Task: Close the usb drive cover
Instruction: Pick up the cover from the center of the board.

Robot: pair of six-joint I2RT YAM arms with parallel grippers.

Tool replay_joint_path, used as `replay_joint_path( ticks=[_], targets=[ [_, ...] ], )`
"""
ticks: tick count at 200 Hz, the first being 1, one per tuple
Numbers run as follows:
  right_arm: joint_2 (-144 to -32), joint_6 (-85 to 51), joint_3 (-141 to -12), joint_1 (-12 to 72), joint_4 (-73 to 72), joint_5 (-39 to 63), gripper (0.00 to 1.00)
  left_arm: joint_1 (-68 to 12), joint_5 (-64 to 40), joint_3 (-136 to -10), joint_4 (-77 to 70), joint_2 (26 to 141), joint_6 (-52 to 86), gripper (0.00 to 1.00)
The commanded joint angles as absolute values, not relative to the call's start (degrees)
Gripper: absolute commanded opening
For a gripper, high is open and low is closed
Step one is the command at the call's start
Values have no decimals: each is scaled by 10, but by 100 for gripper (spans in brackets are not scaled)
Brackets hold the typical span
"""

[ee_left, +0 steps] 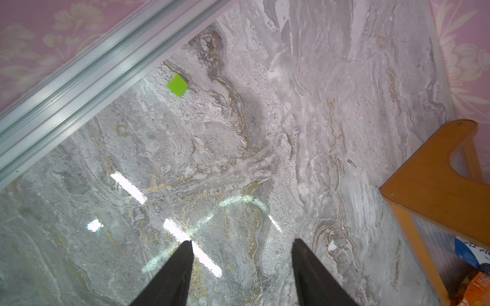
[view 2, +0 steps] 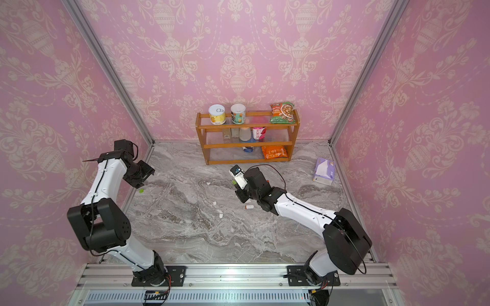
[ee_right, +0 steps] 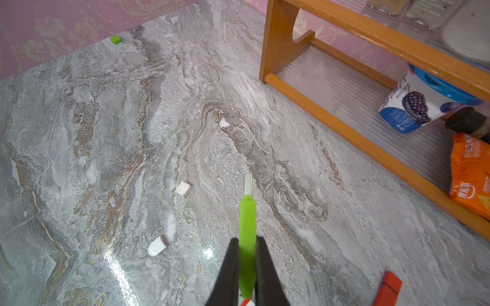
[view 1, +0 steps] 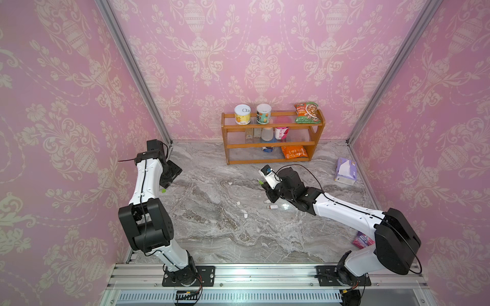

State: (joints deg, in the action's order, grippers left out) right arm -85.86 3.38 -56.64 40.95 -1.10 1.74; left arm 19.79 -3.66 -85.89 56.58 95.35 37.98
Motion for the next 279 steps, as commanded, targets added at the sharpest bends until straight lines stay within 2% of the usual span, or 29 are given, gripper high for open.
replay_joint_path(
  ticks=[1,40,68,114,148,194,279],
  targets=[
    [-875,9,-598,404,-6,65,0,230,13,-858,601,969,334,62],
    [-893,-16,-617,391,4,134,0,323,-134,-795,564,1002,347,50],
    [-907,-13,-638,389,23,178,0,338,-198,-749,507,1002,391,49],
    [-901,-10,-644,389,30,177,0,338,-132,-774,500,1016,433,47],
    [-901,-13,-645,389,39,178,0,333,-57,-735,458,994,492,48],
    [-906,-8,-652,389,49,184,0,269,73,-696,398,969,555,47],
    [-908,-6,-638,389,54,173,0,249,89,-768,396,1065,611,45]
  ],
)
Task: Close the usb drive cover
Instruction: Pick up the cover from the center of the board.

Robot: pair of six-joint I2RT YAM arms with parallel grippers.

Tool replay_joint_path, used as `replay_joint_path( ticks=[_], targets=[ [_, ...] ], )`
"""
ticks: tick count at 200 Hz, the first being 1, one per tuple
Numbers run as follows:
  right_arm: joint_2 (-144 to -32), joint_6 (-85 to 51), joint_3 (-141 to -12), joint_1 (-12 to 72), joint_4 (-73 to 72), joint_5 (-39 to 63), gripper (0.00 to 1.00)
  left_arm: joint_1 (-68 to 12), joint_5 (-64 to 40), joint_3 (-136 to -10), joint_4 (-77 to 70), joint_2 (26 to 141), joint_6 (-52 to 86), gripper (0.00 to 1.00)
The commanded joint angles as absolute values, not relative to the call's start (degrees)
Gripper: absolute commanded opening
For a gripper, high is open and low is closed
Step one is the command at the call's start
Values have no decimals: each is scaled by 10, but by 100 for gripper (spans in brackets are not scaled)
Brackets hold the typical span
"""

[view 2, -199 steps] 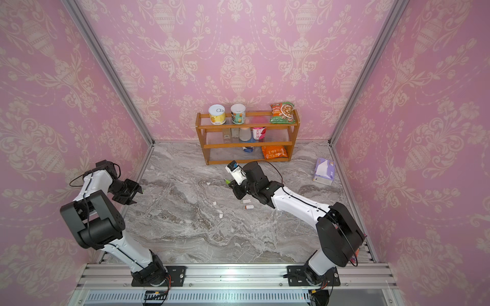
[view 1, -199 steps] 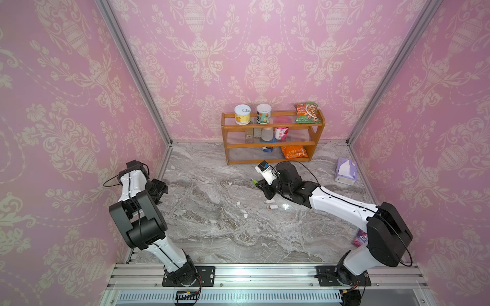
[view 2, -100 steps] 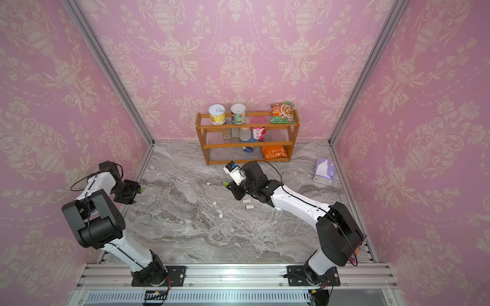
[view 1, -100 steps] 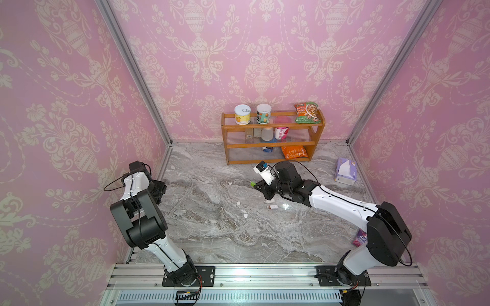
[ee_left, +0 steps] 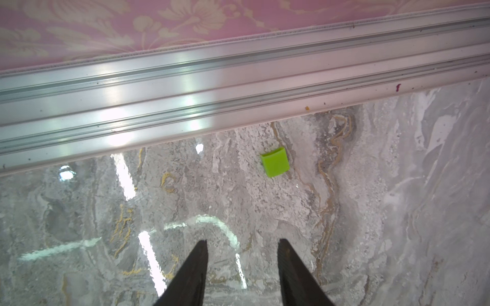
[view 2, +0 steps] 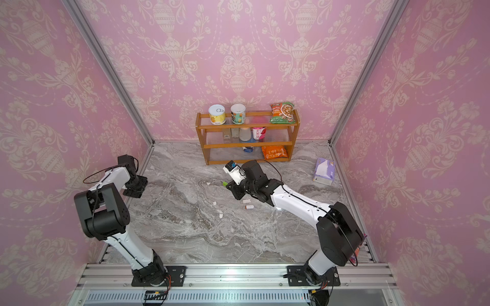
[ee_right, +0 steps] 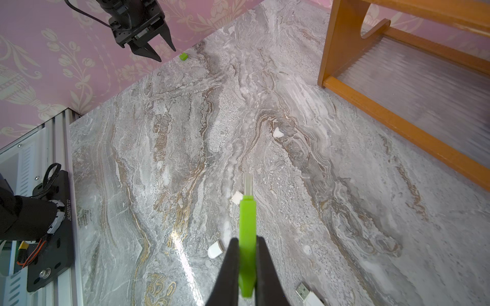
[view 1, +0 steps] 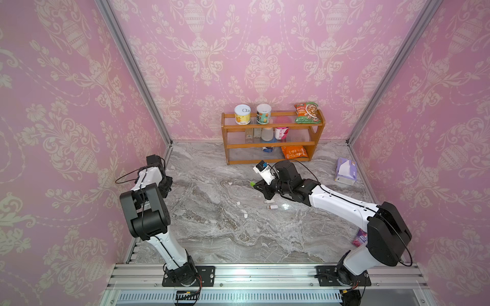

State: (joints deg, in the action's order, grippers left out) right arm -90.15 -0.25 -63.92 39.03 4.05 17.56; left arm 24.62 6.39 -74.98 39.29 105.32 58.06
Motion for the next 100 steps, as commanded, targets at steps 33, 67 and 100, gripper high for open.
replay_joint_path(
  ticks=[33,67,100],
  targets=[
    [-920,1,-649,389,65,174,0,257,81,-795,400,1103,613,44],
    [-925,12,-661,389,80,165,0,265,50,-810,398,1140,621,43],
    [-932,13,-666,389,83,167,0,265,47,-824,391,1158,625,42]
  ],
)
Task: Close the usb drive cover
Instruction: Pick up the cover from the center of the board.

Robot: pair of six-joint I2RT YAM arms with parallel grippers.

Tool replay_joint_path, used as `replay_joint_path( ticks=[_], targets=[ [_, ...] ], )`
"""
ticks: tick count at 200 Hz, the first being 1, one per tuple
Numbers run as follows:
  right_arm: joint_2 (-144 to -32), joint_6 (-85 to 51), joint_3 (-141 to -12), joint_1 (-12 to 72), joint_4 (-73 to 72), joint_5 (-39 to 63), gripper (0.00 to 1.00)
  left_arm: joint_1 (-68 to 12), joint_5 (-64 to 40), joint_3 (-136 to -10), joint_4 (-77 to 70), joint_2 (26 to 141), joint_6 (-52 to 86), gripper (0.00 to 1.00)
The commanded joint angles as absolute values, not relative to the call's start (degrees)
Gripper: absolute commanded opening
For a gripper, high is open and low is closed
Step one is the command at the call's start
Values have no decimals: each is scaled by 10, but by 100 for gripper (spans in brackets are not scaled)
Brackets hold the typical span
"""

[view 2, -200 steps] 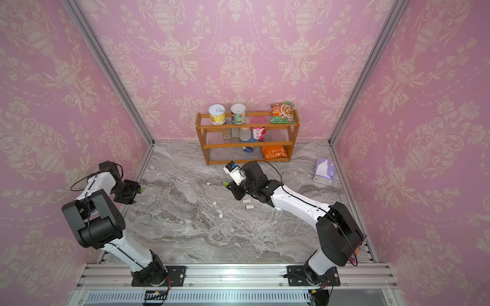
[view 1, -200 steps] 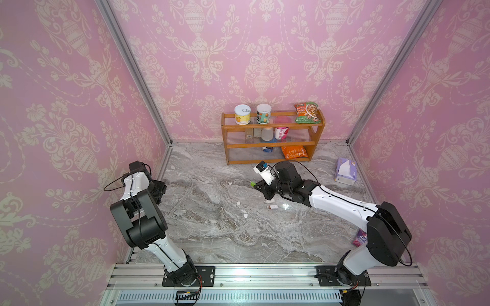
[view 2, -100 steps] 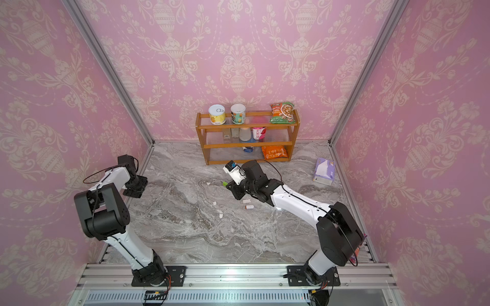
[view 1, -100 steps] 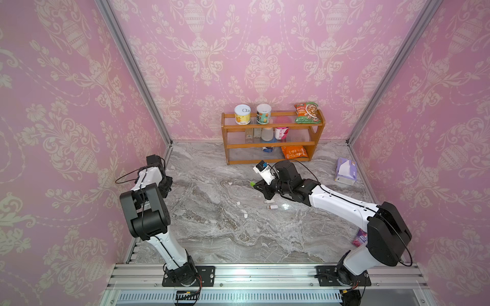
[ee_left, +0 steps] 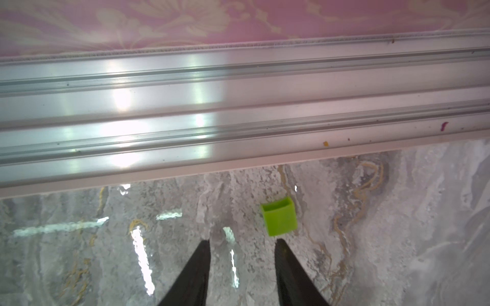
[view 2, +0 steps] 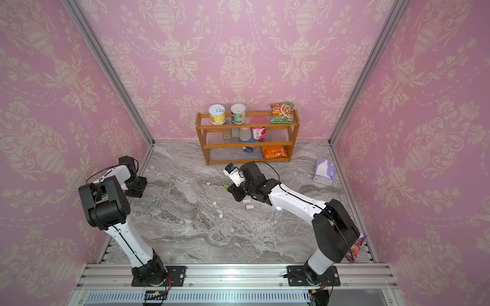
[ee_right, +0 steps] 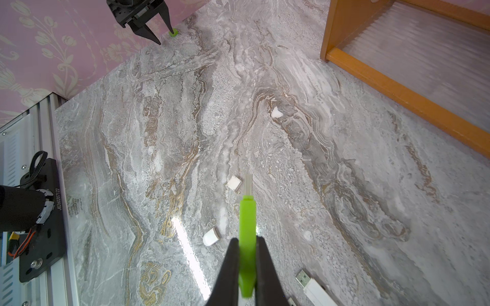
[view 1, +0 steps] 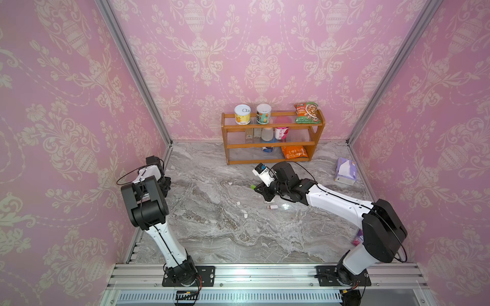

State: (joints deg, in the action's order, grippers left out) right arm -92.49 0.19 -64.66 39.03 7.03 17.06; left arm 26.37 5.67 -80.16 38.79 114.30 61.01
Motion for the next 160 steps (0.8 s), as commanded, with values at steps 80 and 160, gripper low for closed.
replay_joint_path(
  ticks=[80,160],
  targets=[
    [-941,14,-668,388,84,156,0,269,44,-890,426,1198,626,41],
    [-941,10,-646,386,68,149,0,270,40,-953,530,1248,652,37]
  ],
)
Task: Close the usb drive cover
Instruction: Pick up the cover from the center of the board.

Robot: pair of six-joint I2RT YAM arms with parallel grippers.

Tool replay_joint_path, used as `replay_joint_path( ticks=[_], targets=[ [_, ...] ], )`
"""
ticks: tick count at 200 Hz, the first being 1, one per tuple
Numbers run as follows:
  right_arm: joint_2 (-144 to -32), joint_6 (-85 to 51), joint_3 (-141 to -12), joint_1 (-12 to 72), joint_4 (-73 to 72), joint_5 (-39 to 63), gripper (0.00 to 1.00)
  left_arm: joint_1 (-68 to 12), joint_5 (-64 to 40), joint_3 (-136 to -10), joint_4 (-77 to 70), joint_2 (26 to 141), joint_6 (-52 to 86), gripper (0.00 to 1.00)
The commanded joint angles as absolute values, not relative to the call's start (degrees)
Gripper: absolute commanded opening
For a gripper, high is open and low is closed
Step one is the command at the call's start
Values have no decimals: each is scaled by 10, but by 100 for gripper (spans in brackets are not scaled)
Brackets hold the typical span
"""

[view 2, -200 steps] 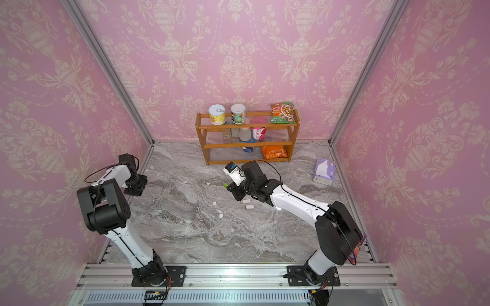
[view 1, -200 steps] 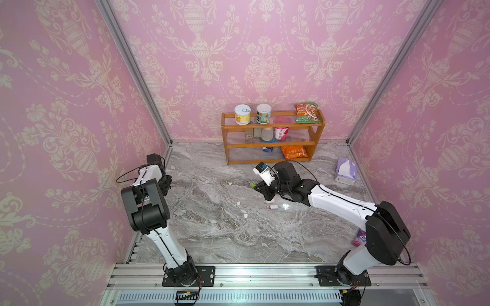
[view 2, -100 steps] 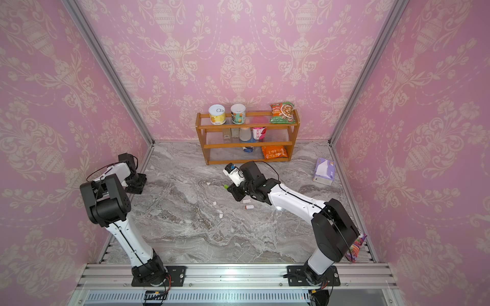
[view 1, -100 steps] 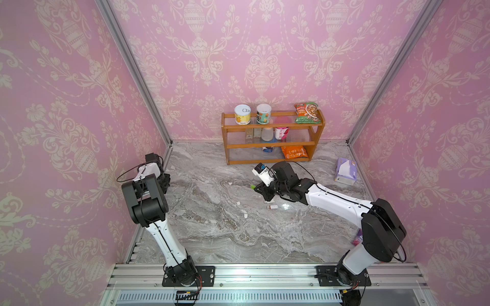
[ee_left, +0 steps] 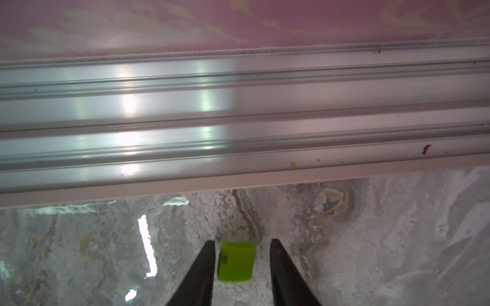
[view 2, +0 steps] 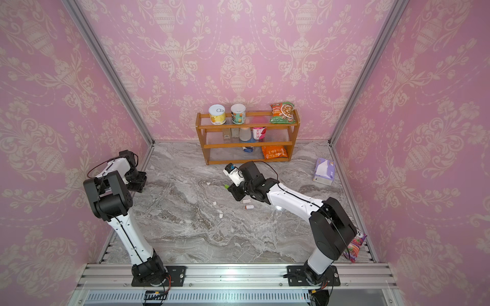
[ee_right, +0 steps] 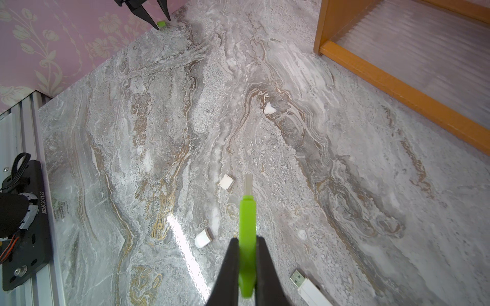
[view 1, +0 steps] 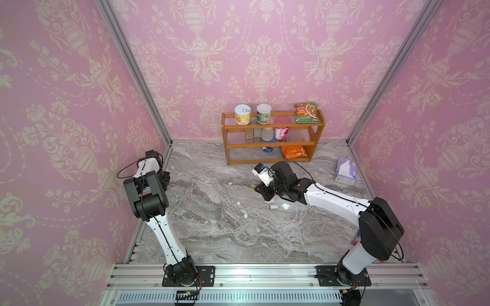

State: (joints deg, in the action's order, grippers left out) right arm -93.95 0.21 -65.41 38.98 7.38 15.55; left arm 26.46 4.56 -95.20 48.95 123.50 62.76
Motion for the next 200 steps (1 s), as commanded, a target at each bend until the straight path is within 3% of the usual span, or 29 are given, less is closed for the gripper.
replay_joint_path(
  ticks=[1,83,125,200],
  targets=[
    [-940,10,-646,385,68,149,0,270,40,-952,529,1247,651,37],
    [-933,16,-641,379,80,141,0,276,18,-934,510,1266,635,37],
    [-942,13,-652,380,85,149,0,271,-52,-922,477,1275,607,22],
    [-935,4,-637,380,74,150,0,206,-79,-943,481,1279,559,20]
  ],
)
